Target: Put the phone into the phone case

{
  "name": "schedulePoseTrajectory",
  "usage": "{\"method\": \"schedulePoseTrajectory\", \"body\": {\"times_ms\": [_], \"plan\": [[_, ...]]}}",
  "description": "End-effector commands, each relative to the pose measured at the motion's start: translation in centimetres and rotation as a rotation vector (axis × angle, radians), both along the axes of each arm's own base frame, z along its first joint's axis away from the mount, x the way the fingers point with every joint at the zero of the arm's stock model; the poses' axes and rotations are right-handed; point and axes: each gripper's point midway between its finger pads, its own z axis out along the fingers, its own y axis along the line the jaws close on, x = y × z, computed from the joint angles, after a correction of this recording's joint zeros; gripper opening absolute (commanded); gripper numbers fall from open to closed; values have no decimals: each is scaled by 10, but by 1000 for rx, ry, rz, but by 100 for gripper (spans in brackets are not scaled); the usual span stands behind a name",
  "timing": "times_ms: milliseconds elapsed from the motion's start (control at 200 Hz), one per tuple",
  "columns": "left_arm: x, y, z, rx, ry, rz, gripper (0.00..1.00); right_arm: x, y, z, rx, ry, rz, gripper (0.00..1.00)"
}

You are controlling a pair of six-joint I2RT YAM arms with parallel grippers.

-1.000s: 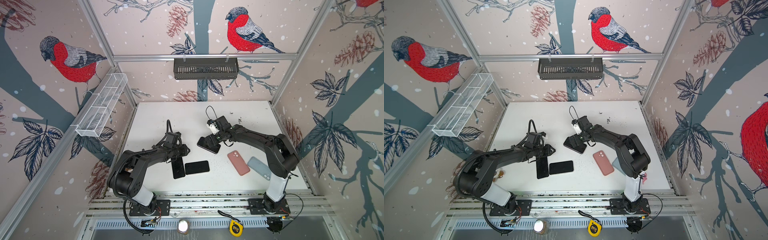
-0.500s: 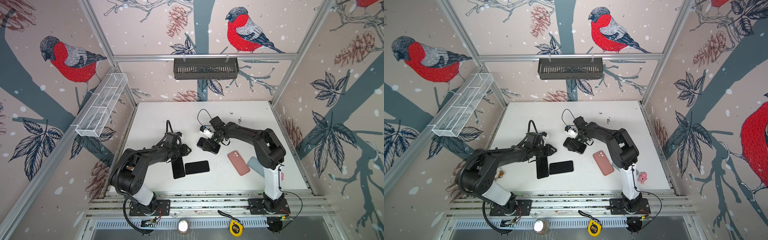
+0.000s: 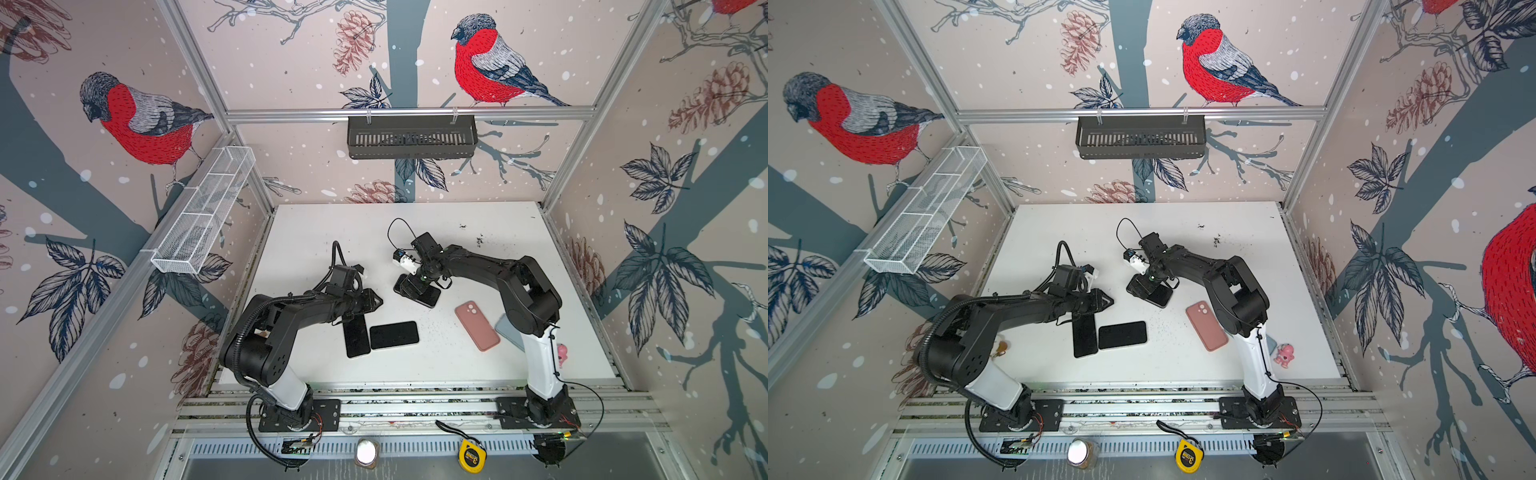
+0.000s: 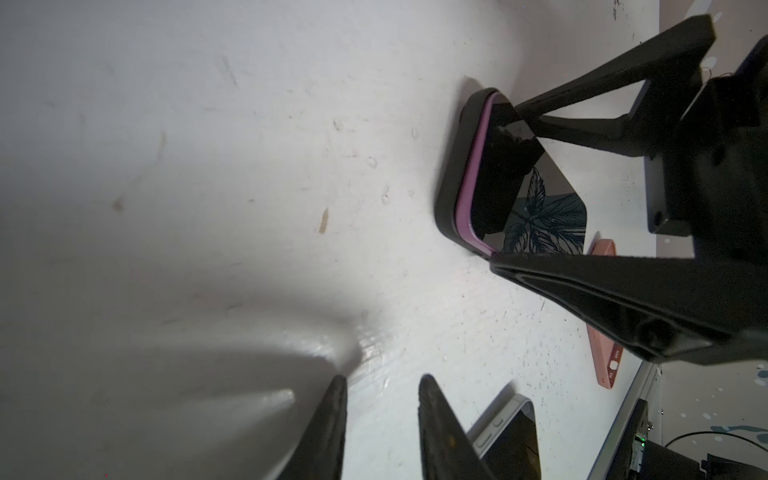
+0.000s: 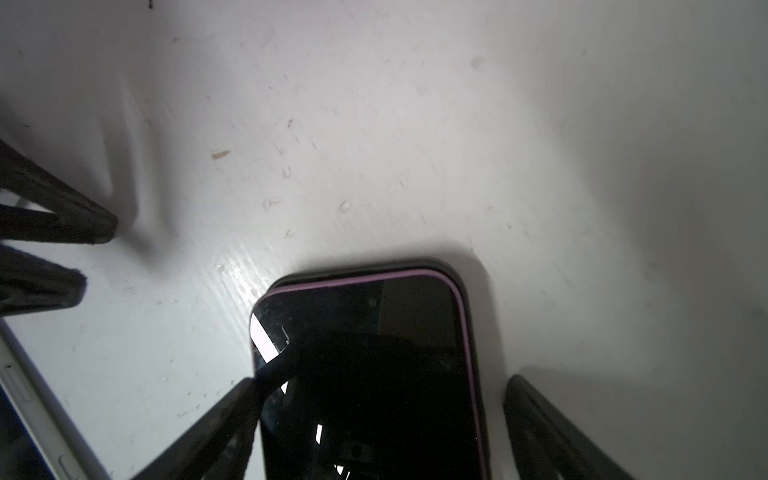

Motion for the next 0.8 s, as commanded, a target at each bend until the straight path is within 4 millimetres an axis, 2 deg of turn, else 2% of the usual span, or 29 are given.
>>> {"method": "schedulePoseTrajectory", "body": {"times_ms": [0, 55, 185, 350, 410, 475, 625, 796], "plan": [[6, -4, 6, -25, -31, -12, 31, -16, -22, -24, -120, 78, -26, 88], [6, -4, 6, -26, -30, -11, 31, -16, -21, -22, -116, 79, -26, 86], [6, -4, 7, -26, -31, -12, 31, -16, -17, -19, -107, 79, -23, 72], [6, -4, 6, -27, -27, -11, 31, -21, -13, -16, -94, 85, -8, 61], [6, -4, 6, -28, -27, -12, 31, -23, -12, -16, -98, 79, -4, 62], [6, -4, 6, -28, -27, -13, 32, -26, -11, -17, -116, 72, 2, 73], [6, -4, 5, -26, -21, -12, 32, -38, -8, -20, -140, 67, 26, 85], [7, -2, 12, -19, -39, -5, 33, -59, 2, -10, -115, 61, 65, 84]]}}
